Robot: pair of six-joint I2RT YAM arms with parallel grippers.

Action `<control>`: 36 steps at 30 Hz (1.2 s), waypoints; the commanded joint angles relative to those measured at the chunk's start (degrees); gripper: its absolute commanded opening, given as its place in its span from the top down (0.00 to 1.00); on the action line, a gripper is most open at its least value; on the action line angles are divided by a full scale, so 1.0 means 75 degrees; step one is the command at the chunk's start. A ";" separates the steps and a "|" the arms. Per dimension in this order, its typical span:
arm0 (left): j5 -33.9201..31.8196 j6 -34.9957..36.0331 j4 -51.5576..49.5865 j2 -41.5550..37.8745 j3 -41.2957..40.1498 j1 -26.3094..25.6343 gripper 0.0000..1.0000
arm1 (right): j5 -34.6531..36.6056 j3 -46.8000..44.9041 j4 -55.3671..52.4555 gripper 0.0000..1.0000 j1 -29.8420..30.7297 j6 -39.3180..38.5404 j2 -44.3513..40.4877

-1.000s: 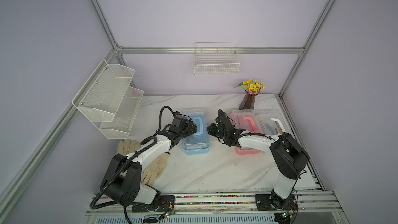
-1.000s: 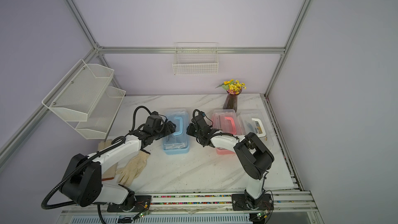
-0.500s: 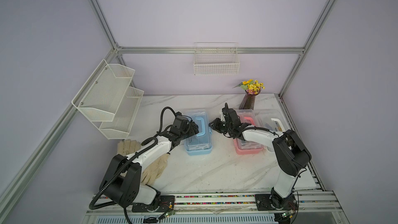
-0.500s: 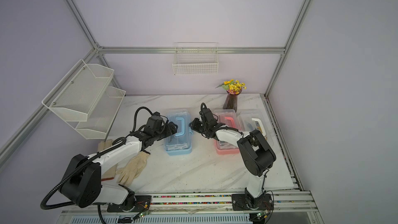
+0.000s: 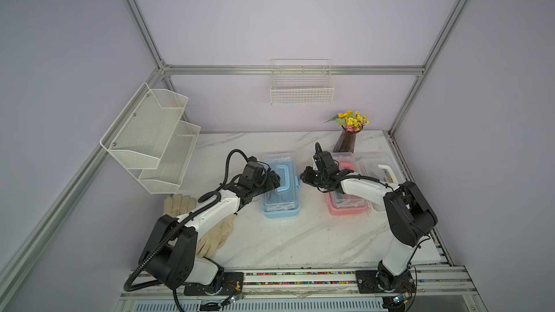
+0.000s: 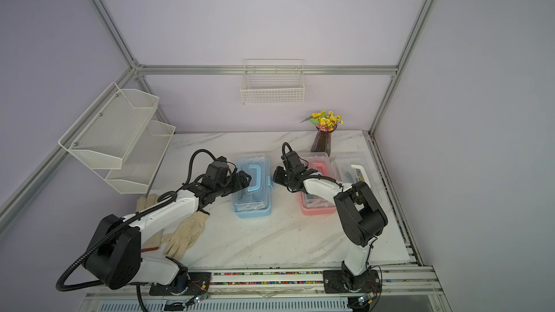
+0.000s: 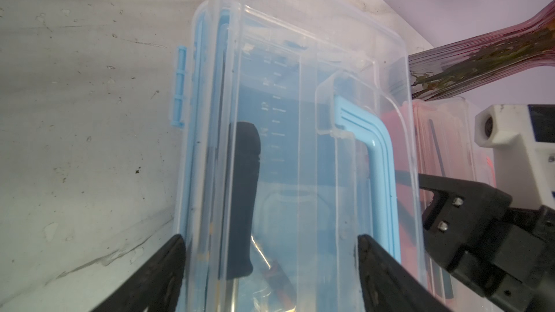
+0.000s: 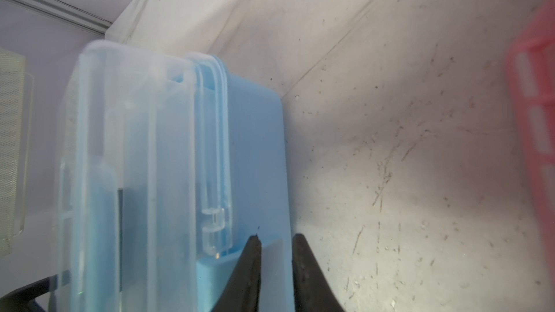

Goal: Close toolboxes
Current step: Fasten the toolbox latch on the toolbox.

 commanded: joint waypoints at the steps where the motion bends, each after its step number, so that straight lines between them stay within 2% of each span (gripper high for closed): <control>1: 0.0386 -0.0173 -0.0564 0.0150 0.0262 -0.0085 0.15 | 0.0204 -0.0231 -0.0263 0.79 0.0049 -0.0173 -0.0173; 13: 0.0330 0.0158 -0.1079 0.0832 0.1089 -0.0485 0.09 | -0.0167 -0.0366 0.0431 0.81 0.0448 -0.0171 -0.0114; 20: 0.0479 0.0187 -0.1076 0.1144 0.1301 -0.0601 0.09 | -0.1036 -0.0791 0.1560 0.83 0.0470 0.0258 0.0012; 36: 0.0912 0.0430 -0.1077 0.1844 0.1864 -0.0737 0.13 | -0.1916 -0.1425 0.3678 0.86 0.0470 0.0559 -0.0129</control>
